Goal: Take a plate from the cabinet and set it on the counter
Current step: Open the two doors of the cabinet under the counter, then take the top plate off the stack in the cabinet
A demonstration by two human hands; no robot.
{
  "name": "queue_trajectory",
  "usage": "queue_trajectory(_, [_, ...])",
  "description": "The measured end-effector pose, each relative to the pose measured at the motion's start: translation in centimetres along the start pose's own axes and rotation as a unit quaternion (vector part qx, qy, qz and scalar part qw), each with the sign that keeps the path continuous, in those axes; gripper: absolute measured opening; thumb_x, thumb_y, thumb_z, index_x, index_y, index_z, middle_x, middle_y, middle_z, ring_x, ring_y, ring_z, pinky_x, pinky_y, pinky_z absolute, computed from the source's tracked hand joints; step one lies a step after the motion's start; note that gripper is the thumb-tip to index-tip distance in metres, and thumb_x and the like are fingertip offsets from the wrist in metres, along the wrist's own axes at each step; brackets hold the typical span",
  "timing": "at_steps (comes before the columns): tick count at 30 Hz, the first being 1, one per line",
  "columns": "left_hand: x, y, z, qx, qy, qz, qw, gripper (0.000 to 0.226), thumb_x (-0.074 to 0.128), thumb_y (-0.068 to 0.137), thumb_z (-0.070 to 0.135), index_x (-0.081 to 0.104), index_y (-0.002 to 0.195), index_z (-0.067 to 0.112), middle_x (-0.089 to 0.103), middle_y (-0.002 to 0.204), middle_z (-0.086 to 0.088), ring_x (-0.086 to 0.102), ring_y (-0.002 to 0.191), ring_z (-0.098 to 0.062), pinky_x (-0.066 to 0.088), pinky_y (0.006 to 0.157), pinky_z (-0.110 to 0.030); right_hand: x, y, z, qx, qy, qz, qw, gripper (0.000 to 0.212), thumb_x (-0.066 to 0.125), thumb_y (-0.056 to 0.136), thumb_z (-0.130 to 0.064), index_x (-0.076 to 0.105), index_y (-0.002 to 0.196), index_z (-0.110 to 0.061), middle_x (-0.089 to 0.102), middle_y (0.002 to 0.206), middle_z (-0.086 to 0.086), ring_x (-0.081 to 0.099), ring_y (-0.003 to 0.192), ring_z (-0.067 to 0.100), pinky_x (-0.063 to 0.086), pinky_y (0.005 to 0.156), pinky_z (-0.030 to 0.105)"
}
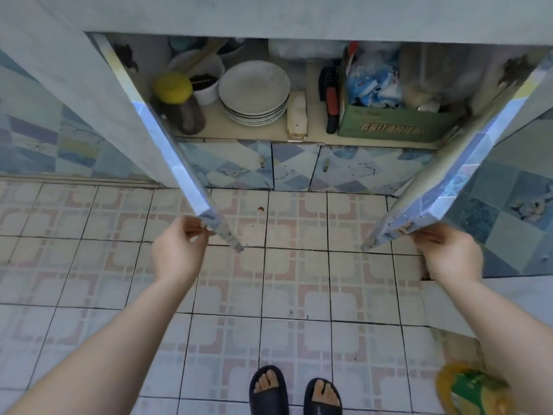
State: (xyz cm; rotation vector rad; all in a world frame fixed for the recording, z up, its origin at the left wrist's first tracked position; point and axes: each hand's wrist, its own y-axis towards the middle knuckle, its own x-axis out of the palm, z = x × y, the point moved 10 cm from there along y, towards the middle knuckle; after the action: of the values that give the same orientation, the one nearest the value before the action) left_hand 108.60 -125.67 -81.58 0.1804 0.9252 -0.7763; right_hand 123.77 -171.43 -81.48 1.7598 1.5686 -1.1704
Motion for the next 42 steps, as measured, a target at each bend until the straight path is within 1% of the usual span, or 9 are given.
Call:
queue_trajectory(3, [-1.8, -0.5, -2.3, -0.03, 0.006, 0.03, 0.999, 0.008, 0.063, 0.081, 0.019, 0.065, 0.088, 0.014, 0.072, 0.093, -0.01, 0.061, 0.083, -0.03, 0.038, 0.066, -0.032, -0.7, -0.1, 1.4, 0.02, 0.011, 0.003, 1.0, 0.022, 0.062, 0.083, -0.024, 0.074, 0.099, -0.014, 0.071, 0.097, 0.019, 0.061, 0.091, 0.036, 0.033, 0.068, 0.03])
queue_trajectory(7, [-3.6, -0.7, -4.7, -0.067, -0.01, 0.053, 0.996, 0.013, 0.065, 0.082, 0.019, 0.067, 0.092, 0.01, 0.072, 0.096, -0.016, 0.062, 0.089, -0.036, 0.043, 0.07, -0.037, -1.1, -0.2, 3.2, 0.038, 0.03, -0.006, 0.999, 0.021, 0.064, 0.082, -0.028, 0.074, 0.097, -0.016, 0.072, 0.096, 0.015, 0.061, 0.093, 0.033, 0.035, 0.07, 0.031])
queue_trajectory(16, [-6.1, -0.9, -8.4, -0.116, 0.023, 0.078, 0.99, 0.016, 0.062, 0.083, 0.024, 0.063, 0.078, 0.009, 0.059, 0.067, -0.011, 0.048, 0.061, -0.032, 0.034, 0.056, -0.034, -2.0, -0.5, 5.9, 0.057, 0.089, -0.015, 0.994, 0.018, 0.066, 0.08, -0.03, 0.074, 0.094, -0.021, 0.065, 0.082, 0.003, 0.057, 0.084, 0.024, 0.038, 0.073, 0.031])
queue_trajectory(19, [-6.3, -1.0, -7.9, -0.108, 0.052, 0.067, 0.991, 0.018, 0.06, 0.084, 0.026, 0.065, 0.077, 0.01, 0.064, 0.07, -0.017, 0.054, 0.067, -0.04, 0.039, 0.059, -0.037, -2.4, -0.6, 6.2, 0.057, 0.083, -0.02, 0.995, 0.014, 0.065, 0.082, -0.025, 0.073, 0.092, -0.02, 0.066, 0.083, 0.005, 0.056, 0.083, 0.025, 0.038, 0.073, 0.031])
queue_trajectory(21, [-6.2, -1.4, -7.7, -0.11, 0.042, 0.062, 0.991, 0.016, 0.061, 0.084, 0.027, 0.068, 0.086, 0.013, 0.07, 0.084, -0.017, 0.06, 0.08, -0.042, 0.044, 0.067, -0.04, -2.3, -0.9, 6.0, 0.045, 0.091, -0.04, 0.994, 0.016, 0.064, 0.083, -0.018, 0.071, 0.097, -0.014, 0.068, 0.09, 0.007, 0.056, 0.087, 0.022, 0.037, 0.076, 0.03])
queue_trajectory(25, [-4.8, -4.4, -9.2, -0.169, 0.037, -0.016, 0.985, 0.039, 0.065, 0.084, 0.015, 0.059, 0.122, 0.007, 0.065, 0.12, -0.016, 0.057, 0.111, -0.036, 0.042, 0.091, -0.042, -1.2, -3.6, 6.3, 0.055, 0.048, -0.11, 0.991, 0.041, 0.062, 0.086, -0.011, 0.056, 0.126, -0.004, 0.063, 0.122, 0.015, 0.057, 0.111, 0.031, 0.041, 0.092, 0.039])
queue_trajectory(29, [-0.8, -10.7, -9.8, -0.25, 0.083, -0.178, 0.948, 0.056, 0.069, 0.082, 0.024, 0.05, 0.129, 0.0, 0.055, 0.131, -0.021, 0.051, 0.118, -0.037, 0.04, 0.097, -0.041, 2.2, -9.2, 7.2, 0.1, -0.055, -0.252, 0.961, 0.055, 0.063, 0.085, -0.02, 0.045, 0.134, -0.004, 0.053, 0.134, 0.018, 0.051, 0.12, 0.033, 0.039, 0.097, 0.04])
queue_trajectory(34, [2.6, -11.7, -1.3, -0.161, 0.019, -0.255, 0.953, 0.062, 0.063, 0.084, 0.036, 0.043, 0.137, 0.011, 0.047, 0.142, -0.008, 0.044, 0.129, -0.026, 0.034, 0.101, -0.034, 4.6, -12.2, -1.0, 0.025, -0.034, -0.325, 0.945, 0.061, 0.061, 0.083, -0.04, 0.043, 0.138, -0.019, 0.043, 0.145, 0.004, 0.042, 0.131, 0.019, 0.032, 0.102, 0.03])
queue_trajectory(42, [-0.9, -5.2, 8.1, -0.058, -0.082, -0.193, 0.976, 0.068, 0.06, 0.082, 0.046, 0.037, 0.141, 0.021, 0.045, 0.145, 0.001, 0.041, 0.131, -0.019, 0.034, 0.1, -0.034, 4.7, -10.3, -14.0, -0.053, -0.014, -0.294, 0.954, 0.065, 0.055, 0.086, -0.042, 0.036, 0.143, -0.019, 0.038, 0.149, 0.001, 0.038, 0.134, 0.02, 0.033, 0.102, 0.029])
